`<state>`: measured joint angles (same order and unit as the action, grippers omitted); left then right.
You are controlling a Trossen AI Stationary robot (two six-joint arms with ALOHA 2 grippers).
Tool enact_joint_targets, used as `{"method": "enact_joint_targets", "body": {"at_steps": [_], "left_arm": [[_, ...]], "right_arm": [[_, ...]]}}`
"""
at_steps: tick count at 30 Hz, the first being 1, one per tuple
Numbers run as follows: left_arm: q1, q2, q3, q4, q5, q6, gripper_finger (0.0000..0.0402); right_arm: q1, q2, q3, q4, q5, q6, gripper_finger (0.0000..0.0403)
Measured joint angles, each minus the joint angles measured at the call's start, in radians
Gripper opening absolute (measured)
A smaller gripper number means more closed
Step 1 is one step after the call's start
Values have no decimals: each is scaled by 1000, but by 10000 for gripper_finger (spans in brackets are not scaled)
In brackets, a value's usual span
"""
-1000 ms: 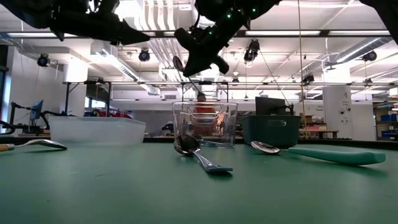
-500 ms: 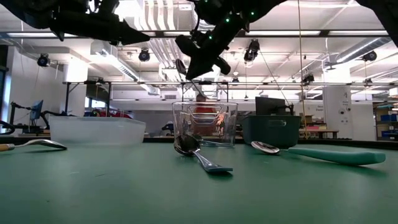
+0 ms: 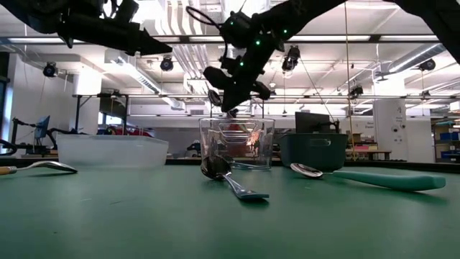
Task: Sort silverware by color (type)
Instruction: Put the blue spoon into the transparent bin
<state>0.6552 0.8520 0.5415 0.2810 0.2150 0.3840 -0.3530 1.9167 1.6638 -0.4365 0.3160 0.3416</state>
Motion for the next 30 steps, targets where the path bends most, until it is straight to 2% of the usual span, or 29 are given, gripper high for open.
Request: {"method": "enact_joint_targets", "body": {"at_steps": [12, 30], "left_arm": [[2, 28, 0, 8, -48, 12, 77], [2, 37, 0, 18, -49, 12, 77]], "right_arm": [[-14, 56, 0, -32, 0, 58, 9], [-28, 90, 0, -119, -5, 125, 9]]}}
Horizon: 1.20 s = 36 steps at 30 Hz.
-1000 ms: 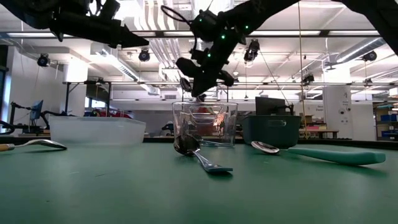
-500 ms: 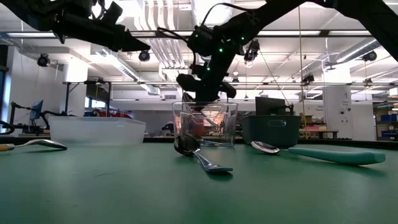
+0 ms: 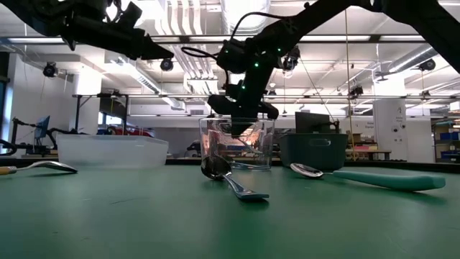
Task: Sort silverware by color (type)
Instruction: Put the blue spoon into the transparent bin
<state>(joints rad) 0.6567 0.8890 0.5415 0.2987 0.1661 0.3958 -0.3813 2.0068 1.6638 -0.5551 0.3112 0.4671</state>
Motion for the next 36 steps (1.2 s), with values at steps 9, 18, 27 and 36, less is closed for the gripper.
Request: {"method": "enact_joint_targets", "body": {"at_steps": [9, 18, 27, 36], "left_arm": [[0, 0, 0, 1, 0, 0, 77], [0, 0, 0, 1, 0, 0, 77], [0, 0, 0, 1, 0, 0, 77], [0, 0, 0, 1, 0, 0, 77]], "right_arm": [[-12, 9, 0, 7, -4, 13, 9], [-12, 9, 0, 14, -4, 13, 9], [-12, 10, 0, 14, -4, 13, 9], [-12, 58, 0, 13, -5, 10, 9]]}}
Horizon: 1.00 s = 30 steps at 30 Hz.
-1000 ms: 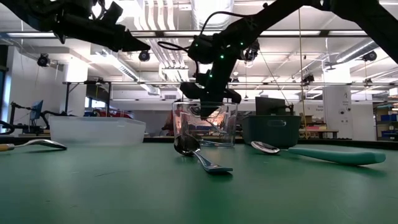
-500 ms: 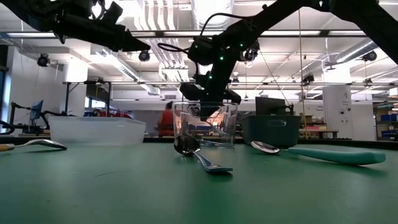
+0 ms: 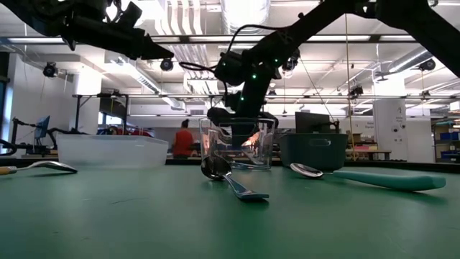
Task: Sort silverware by color (type)
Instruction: Put the blue spoon into the transparent bin
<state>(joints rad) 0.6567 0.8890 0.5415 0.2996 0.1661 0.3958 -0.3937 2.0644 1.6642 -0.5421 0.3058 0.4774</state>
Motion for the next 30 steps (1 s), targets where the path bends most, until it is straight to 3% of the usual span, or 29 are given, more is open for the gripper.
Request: {"method": "enact_joint_targets", "body": {"at_steps": [30], "left_arm": [[0, 0, 0, 0, 0, 7, 77]], "right_arm": [[-3, 32, 0, 32, -13, 15, 17]]}}
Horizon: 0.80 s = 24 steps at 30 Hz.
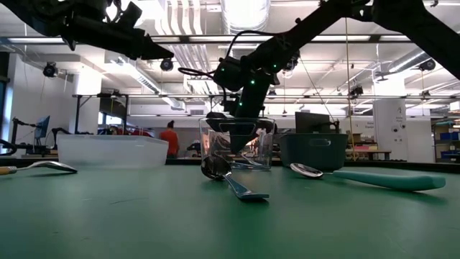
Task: Sort silverware by color (type)
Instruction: Put the blue spoon into the transparent bin
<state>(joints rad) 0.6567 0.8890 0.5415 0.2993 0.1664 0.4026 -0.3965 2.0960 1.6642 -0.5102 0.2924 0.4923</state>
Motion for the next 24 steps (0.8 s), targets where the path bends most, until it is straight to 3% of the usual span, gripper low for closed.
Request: {"method": "enact_joint_targets", "body": {"at_steps": [16, 24], "left_arm": [[0, 0, 0, 0, 0, 0, 77], [0, 0, 0, 0, 0, 0, 77]], "right_arm": [[0, 0, 0, 1, 0, 5, 19], [0, 0, 0, 2, 6, 8, 64]]}}
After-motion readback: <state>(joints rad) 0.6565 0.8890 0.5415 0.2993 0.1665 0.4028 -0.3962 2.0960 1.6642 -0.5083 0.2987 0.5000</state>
